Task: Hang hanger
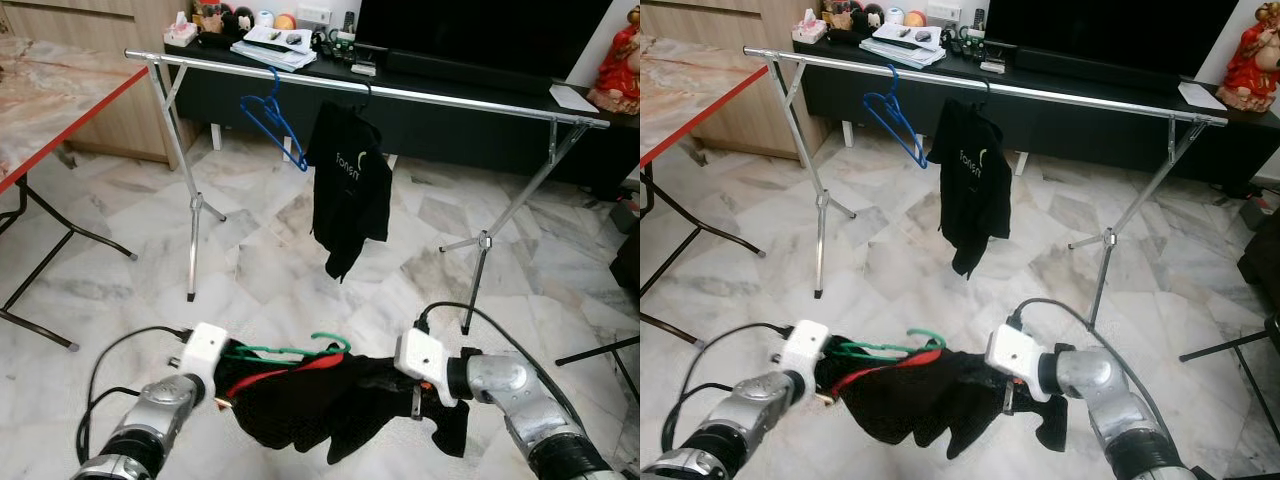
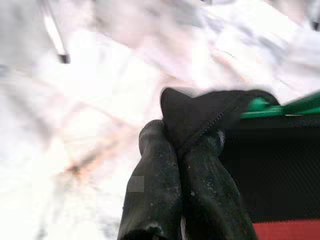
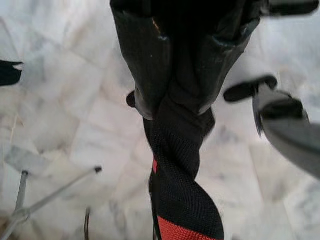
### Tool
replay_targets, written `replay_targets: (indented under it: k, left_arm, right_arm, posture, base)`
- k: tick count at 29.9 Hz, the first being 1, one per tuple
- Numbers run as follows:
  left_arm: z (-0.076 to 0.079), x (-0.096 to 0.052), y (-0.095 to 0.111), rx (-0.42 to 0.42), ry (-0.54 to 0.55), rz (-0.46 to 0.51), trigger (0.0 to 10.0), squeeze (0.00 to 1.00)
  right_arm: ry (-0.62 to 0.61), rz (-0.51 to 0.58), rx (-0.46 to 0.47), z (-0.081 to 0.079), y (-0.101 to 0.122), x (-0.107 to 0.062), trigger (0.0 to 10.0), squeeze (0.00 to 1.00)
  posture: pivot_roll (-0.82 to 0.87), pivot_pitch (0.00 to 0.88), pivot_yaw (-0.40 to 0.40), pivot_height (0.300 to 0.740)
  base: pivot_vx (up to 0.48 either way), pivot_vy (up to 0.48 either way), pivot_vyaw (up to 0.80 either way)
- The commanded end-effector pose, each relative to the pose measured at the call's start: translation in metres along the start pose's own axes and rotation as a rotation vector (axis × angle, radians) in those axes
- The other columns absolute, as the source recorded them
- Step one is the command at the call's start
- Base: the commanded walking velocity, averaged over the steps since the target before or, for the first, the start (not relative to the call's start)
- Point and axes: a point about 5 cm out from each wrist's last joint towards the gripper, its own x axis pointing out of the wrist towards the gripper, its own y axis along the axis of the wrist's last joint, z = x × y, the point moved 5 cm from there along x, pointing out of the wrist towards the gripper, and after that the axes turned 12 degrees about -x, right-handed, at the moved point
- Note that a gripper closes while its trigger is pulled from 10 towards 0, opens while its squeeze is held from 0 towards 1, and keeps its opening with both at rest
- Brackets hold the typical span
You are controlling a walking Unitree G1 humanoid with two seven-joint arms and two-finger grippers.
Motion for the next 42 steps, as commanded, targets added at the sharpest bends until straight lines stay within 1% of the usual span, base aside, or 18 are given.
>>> replay_targets:
  k: [1,4,9,12,14,20,22,25,26,27,28,29,32,34,38,40,41,42]
  left_arm:
    - [-0.026,-0.005,0.004,-0.025,0.117,0.029,0.0,0.0]
    - [-0.04,-0.008,0.012,-0.041,0.195,0.078,0.0,0.0]
    - [-0.059,-0.014,0.015,-0.068,0.322,0.109,0.0,0.0]
    - [-0.082,-0.022,0.006,-0.122,0.457,0.079,0.0,0.0]
    - [-0.091,-0.026,-0.001,-0.14,0.506,0.048,0.0,0.0]
    - [-0.092,-0.027,-0.011,-0.138,0.518,-0.001,0.0,0.0]
    - [-0.082,-0.023,-0.02,-0.13,0.45,-0.055,0.0,0.0]
    - [-0.049,-0.013,-0.033,-0.073,0.242,-0.139,0.0,0.0]
    - [-0.049,-0.013,-0.033,-0.073,0.242,-0.139,0.0,0.0]
    - [-0.03,-0.009,-0.035,-0.019,0.128,-0.156,0.0,0.0]
    - [-0.03,-0.009,-0.035,-0.019,0.128,-0.156,0.0,0.0]
    - [-0.012,-0.007,-0.04,0.029,0.015,-0.182,0.0,0.0]
    - [0.018,-0.007,-0.047,0.105,-0.162,-0.225,0.0,0.0]
    - [0.029,-0.007,-0.046,0.119,-0.231,-0.222,0.0,0.0]
    - [0.049,-0.011,-0.041,0.123,-0.367,-0.204,0.0,0.0]
    - [0.048,-0.011,-0.036,0.133,-0.365,-0.173,0.0,0.0]
    - [0.046,-0.011,-0.032,0.141,-0.357,-0.148,0.9,0.0]
    - [0.042,-0.01,-0.022,0.143,-0.333,-0.092,10.0,0.0]
  right_arm:
    - [-0.009,-0.077,-0.025,0.005,-0.013,-0.013,10.0,0.0]
    - [0.015,-0.181,-0.081,0.0,-0.027,-0.013,10.0,0.0]
    - [0.017,-0.177,-0.058,-0.003,-0.028,-0.011,10.0,0.0]
    - [0.025,-0.168,-0.056,-0.003,-0.028,-0.014,10.0,0.0]
    - [0.042,-0.167,-0.062,-0.004,-0.028,-0.018,10.0,0.0]
    - [0.055,-0.133,-0.054,-0.004,-0.024,-0.023,10.0,0.0]
    - [0.051,-0.074,-0.044,-0.001,-0.014,-0.028,10.0,0.0]
    - [-0.005,0.114,0.016,0.016,0.016,-0.039,10.0,0.0]
    - [-0.005,0.114,0.016,0.016,0.016,-0.039,10.0,0.0]
    - [-0.015,0.192,0.029,0.022,0.03,-0.044,10.0,0.0]
    - [-0.015,0.192,0.029,0.022,0.03,-0.044,10.0,0.0]
    - [-0.019,0.224,0.026,0.025,0.036,-0.046,10.0,0.0]
    - [-0.025,0.243,0.031,0.027,0.039,-0.047,10.0,0.0]
    - [-0.021,0.238,0.035,0.026,0.038,-0.046,10.0,0.0]
    - [-0.025,0.199,0.045,0.022,0.031,-0.04,10.0,0.0]
    - [-0.019,0.178,0.051,0.019,0.028,-0.038,10.0,0.0]
    - [-0.014,0.175,0.055,0.017,0.027,-0.037,10.0,0.0]
    - [-0.006,0.167,0.06,0.015,0.025,-0.036,10.0,0.0]
  posture:
    - [-0.01,0.115,-0.121,0.74]
    - [-0.01,0.114,-0.121,0.74]
    - [-0.01,0.112,-0.121,0.74]
    - [-0.01,0.109,-0.118,0.74]
    - [-0.02,0.107,-0.116,0.74]
    - [-0.02,0.107,-0.116,0.74]
    - [-0.02,0.108,-0.116,0.74]
    - [-0.02,0.111,-0.115,0.74]
    - [-0.02,0.111,-0.115,0.74]
    - [-0.02,0.112,-0.116,0.74]
    - [-0.02,0.112,-0.116,0.74]
    - [-0.02,0.111,-0.116,0.74]
    - [-0.02,0.112,-0.117,0.74]
    - [-0.02,0.112,-0.117,0.74]
    - [-0.02,0.113,-0.117,0.74]
    - [-0.01,0.114,-0.115,0.74]
    - [-0.01,0.114,-0.115,0.74]
    - [-0.01,0.114,-0.114,0.74]
  base:
    - [0.0,0.0,0.0]
    - [0.0,0.0,0.0]
    - [0.0,0.0,0.0]
    - [0.0,0.0,0.0]
    - [0.0,0.0,0.0]
    - [0.0,0.0,0.0]
    - [0.0,0.0,0.0]
    - [0.0,0.0,0.0]
    - [0.0,0.0,0.0]
    - [0.0,0.0,0.0]
    - [0.0,0.0,0.0]
    - [0.0,0.0,0.0]
    - [0.0,0.0,0.0]
    - [0.0,0.0,0.0]
    - [0.0,0.0,0.0]
    - [0.0,0.0,0.0]
    - [0.0,0.0,0.0]
    - [0.0,0.0,0.0]
